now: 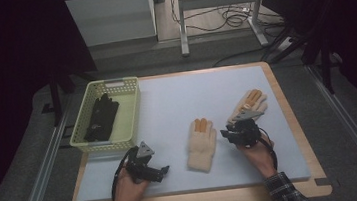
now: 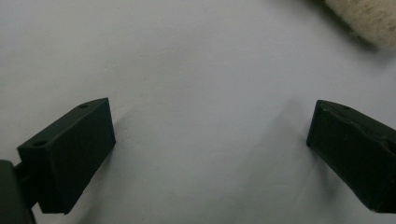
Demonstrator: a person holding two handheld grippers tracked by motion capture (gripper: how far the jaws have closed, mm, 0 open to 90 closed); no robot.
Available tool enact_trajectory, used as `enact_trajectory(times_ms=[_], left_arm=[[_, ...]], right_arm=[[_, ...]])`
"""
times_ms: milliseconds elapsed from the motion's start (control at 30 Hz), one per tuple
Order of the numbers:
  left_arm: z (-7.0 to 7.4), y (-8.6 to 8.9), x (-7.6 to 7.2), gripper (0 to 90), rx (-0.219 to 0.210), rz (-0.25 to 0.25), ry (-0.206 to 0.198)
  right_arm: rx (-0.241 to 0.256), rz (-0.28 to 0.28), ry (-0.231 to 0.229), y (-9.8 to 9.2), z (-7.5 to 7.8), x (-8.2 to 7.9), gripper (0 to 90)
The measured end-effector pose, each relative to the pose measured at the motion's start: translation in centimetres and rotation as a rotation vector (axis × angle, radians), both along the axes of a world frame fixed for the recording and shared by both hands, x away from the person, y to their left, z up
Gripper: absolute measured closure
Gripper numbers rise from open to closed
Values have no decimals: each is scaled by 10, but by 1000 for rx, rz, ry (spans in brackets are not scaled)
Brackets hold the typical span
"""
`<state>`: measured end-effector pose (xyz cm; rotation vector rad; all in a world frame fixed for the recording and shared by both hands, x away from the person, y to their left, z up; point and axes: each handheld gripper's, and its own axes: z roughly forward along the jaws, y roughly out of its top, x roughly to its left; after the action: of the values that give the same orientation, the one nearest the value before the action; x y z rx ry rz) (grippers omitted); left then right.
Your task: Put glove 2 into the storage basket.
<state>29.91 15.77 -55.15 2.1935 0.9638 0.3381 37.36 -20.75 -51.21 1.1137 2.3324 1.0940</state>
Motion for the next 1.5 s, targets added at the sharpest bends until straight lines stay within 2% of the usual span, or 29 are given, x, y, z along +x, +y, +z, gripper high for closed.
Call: enact_trajectory(times_ms=[267, 367, 467, 600, 767, 867, 1033, 1100, 1167, 1200, 1267, 1367, 1500], left_arm=[[0, 0, 0, 11, 0, 0, 0], [0, 0, 0, 11, 0, 0, 0], [0, 0, 0, 11, 0, 0, 0], [0, 0, 0, 11, 0, 0, 0], [0, 0, 0, 11, -1, 0, 0], [0, 0, 0, 11, 0, 0, 0], [0, 0, 0, 11, 1, -1, -1], [0, 0, 0, 11, 0, -1, 0], [0, 0, 0, 11, 0, 0, 0], [0, 0, 0, 11, 0, 0, 0], [0, 0, 0, 11, 1, -1, -1], [0, 0, 0, 11, 3, -3, 0], [0, 0, 0, 11, 4, -3, 0]], right_arm=[[4, -77, -23, -28, 5, 8, 600], [-7, -122, -32, -43, 10, 16, 584], [-18, -168, -39, -55, 13, 26, 537], [-33, -201, -43, -65, 12, 41, 456], [-45, -212, -49, -68, 8, 59, 378], [-73, -206, -60, -66, 4, 68, 338], [-105, -220, -50, -65, -5, 83, 320], [-106, -223, -39, -65, -9, 86, 350], [-84, -225, -22, -66, -10, 86, 462], [-66, -217, -8, -66, -10, 85, 558], [-74, -217, -3, -65, -7, 83, 629], [-77, -211, -10, -68, -5, 81, 649], [-40, -205, -18, -70, 0, 74, 652]])
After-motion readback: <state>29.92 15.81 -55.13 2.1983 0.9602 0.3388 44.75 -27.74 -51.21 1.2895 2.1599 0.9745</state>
